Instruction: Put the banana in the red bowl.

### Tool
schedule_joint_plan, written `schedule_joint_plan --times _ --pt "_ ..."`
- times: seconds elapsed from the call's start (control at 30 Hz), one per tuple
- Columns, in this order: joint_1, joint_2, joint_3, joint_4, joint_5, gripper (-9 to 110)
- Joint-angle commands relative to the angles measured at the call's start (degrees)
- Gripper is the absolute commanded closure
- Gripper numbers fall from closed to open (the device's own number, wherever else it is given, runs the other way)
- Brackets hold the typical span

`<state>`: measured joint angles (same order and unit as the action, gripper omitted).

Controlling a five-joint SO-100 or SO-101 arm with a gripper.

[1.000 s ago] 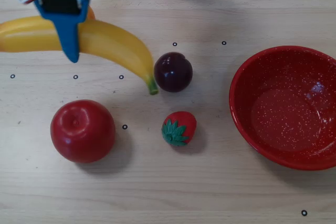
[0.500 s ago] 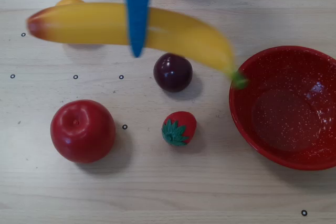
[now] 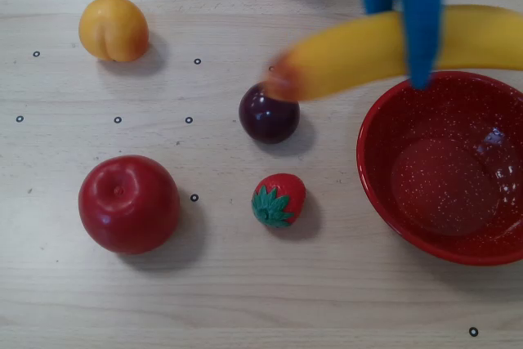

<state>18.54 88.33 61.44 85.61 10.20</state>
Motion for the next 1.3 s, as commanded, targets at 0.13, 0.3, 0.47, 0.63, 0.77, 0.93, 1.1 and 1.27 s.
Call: schedule_joint_plan --times 0.13,0.3,0.47,0.63,0.77,0.93,1.1,1.27 --pt "8.1 7.1 5.4 -9.8 -1.0 101" --pt "11.2 6.5 14.6 -17.4 2.3 101" --pt "12.2 5.2 22.7 -23.3 4.8 101" --pt "12.1 3.4 26.2 -25.3 5.7 81" --pt "12.0 2.8 27.2 -25.0 5.3 63" --pt "11.7 3.2 25.6 -24.5 4.3 71" --pt "10.3 4.9 21.6 -21.2 2.8 86" --pt "7.5 6.2 16.6 -16.9 0.4 101"
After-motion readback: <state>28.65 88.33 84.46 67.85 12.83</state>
